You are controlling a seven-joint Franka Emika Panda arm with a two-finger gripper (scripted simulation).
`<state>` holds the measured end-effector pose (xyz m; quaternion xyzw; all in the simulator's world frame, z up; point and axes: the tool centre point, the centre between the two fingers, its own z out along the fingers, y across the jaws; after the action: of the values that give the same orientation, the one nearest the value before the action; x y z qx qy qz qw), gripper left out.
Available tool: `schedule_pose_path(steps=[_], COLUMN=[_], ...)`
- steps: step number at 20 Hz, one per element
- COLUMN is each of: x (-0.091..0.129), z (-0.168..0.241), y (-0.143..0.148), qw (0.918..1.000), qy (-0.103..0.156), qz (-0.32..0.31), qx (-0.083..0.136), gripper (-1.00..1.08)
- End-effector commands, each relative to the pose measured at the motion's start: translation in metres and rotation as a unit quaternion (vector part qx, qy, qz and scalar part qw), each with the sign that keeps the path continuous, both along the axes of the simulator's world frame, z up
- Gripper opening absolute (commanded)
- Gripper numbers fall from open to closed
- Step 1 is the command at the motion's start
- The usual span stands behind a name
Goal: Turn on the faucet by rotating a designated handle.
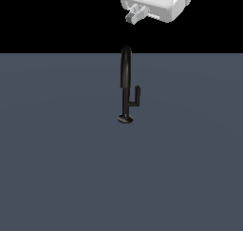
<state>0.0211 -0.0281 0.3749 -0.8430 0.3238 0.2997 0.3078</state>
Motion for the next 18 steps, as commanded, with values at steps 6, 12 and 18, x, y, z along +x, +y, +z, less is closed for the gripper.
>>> schedule_pose_path(steps=[6,12,18], x=[0.035,0.060,0.081], z=[-0.041,-0.081,-0.130], y=[-0.015,-0.027,-0.037], qw=[0.9942,0.9797,0.9533], qy=[0.060,0.112,0.169], qz=[-0.062,-0.117,-0.177], qx=[0.063,0.118,0.177], gripper=[-1.00,-1.00,-1.00])
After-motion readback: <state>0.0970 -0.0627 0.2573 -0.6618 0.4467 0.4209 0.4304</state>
